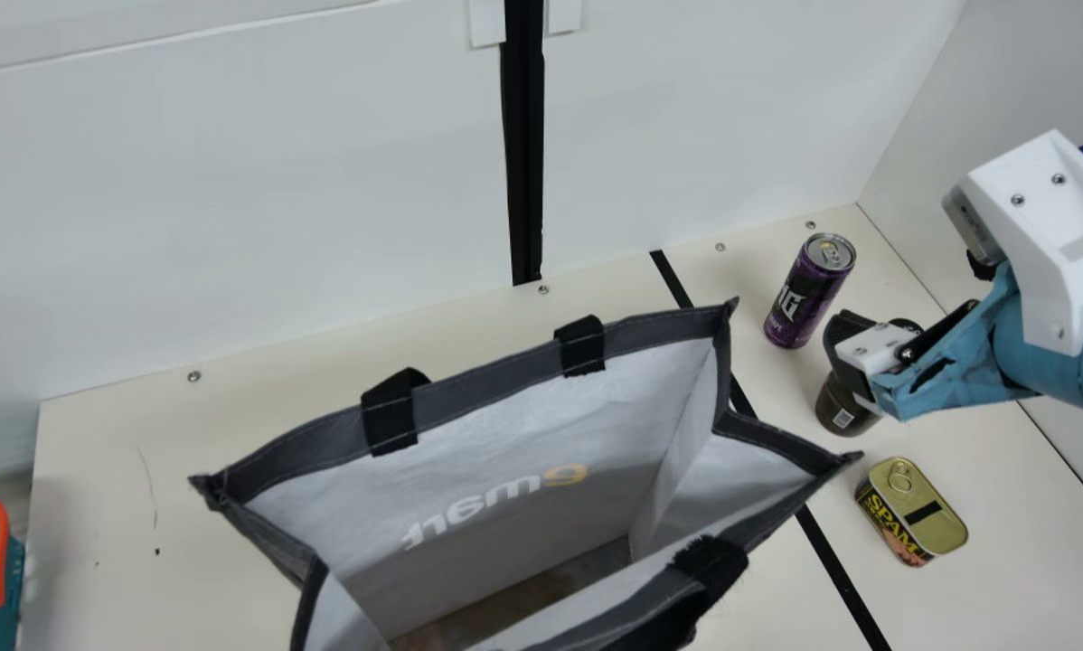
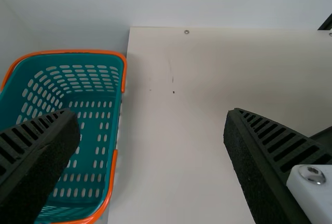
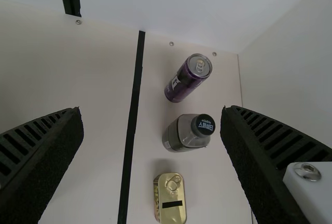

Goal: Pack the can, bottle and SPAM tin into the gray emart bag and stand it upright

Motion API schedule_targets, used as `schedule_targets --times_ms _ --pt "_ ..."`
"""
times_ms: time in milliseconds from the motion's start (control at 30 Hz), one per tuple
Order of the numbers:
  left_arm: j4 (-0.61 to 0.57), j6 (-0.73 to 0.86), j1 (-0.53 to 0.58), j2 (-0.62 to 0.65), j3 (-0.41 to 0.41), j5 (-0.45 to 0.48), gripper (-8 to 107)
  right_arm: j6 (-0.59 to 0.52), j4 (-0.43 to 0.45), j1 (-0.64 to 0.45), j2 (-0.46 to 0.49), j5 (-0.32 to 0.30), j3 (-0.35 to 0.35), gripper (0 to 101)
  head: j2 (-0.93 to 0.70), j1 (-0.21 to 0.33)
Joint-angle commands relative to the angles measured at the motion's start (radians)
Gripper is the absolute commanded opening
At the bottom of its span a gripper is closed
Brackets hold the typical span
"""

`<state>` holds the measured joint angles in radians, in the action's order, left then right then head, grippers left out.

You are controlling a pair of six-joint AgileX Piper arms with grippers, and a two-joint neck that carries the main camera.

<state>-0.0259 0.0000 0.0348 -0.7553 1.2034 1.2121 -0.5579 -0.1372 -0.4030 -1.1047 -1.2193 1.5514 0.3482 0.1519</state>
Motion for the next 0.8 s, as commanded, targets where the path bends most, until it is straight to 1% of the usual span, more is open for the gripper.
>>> schedule_targets --times_ms 0,433,767 --pt "-0.004 0.000 0.005 -0.003 -0.001 -0.003 90 0.000 0.000 0.000 0.000 0.000 0.000 95 0.001 0.023" --pt "-0.036 0.032 0.035 -0.044 0.042 -0.012 90 0.000 0.000 0.000 0.000 0.000 0.000 95 0.001 0.023" --pt "-0.084 0.093 0.050 -0.096 0.114 -0.019 90 0.000 0.000 0.000 0.000 0.000 0.000 95 0.001 0.023"
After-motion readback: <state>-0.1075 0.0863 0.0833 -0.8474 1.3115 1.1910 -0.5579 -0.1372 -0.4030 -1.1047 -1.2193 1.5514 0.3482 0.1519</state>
